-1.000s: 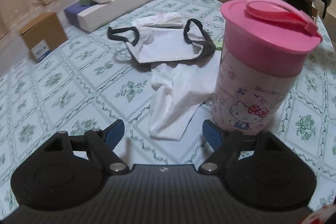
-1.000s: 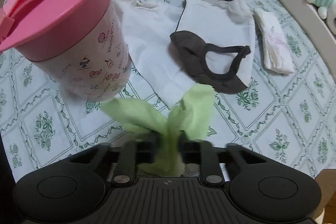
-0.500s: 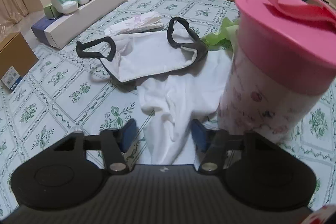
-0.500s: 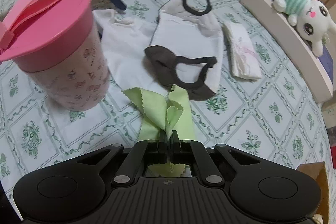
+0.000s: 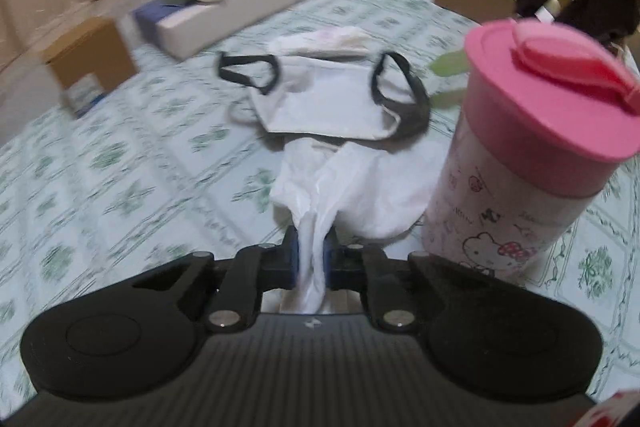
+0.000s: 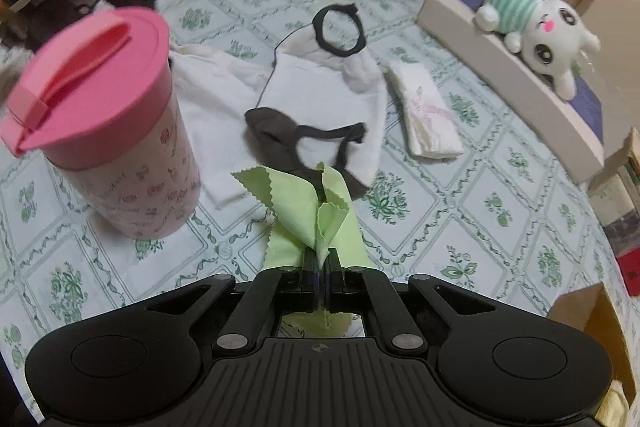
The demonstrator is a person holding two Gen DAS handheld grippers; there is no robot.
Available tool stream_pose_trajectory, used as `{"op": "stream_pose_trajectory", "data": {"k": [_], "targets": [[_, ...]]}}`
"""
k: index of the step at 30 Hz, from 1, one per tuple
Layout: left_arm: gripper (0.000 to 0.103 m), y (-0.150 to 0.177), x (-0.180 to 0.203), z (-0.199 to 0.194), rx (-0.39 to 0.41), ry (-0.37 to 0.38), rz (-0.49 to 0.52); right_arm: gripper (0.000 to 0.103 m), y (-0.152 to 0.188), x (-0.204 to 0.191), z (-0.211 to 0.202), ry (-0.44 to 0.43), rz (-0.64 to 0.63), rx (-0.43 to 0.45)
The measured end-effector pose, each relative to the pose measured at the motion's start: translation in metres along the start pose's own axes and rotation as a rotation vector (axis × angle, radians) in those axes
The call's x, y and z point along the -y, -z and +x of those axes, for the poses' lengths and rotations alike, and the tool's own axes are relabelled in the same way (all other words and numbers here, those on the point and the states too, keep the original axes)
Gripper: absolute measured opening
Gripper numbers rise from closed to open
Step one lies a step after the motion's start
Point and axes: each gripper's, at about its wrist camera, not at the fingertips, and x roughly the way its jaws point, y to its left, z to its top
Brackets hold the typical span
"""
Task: Organize soft objects
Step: 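Grasp the white cloth with the left gripper while the right gripper holds the green cloth, then carry the white cloth with the left gripper toward the box while the right gripper carries the green cloth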
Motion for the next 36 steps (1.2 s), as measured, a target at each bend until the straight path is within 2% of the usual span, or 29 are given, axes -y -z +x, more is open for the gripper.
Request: {"op": "stream_pose_trajectory", "data": {"k": [8,15,22,28,36], "targets": [[0.01,-0.005,-0.015,-0.062,0.049,-0.134,-0.142,0.003,0.001,-0.002,-0.034,0.041,0.074,0.068],[0.01,-0.005,-0.008,-0.1,0.046,-0.219,-0.239,0.003,0.007,-0.01,-0.061,0.06,0.122,0.107],[0.01,0.008,0.019,-0.134,0.061,-0.286,-0.362,0.003,0.023,-0.026,-0.083,0.033,0.213,0.158],[0.01,0.023,0.05,-0.161,0.068,-0.329,-0.419,0.003,0.05,-0.045,-0.106,-0.004,0.283,0.211],[0.01,0.036,0.097,-0.183,0.082,-0.361,-0.526,0.003,0.082,-0.068,-0.127,-0.012,0.388,0.268]]}}
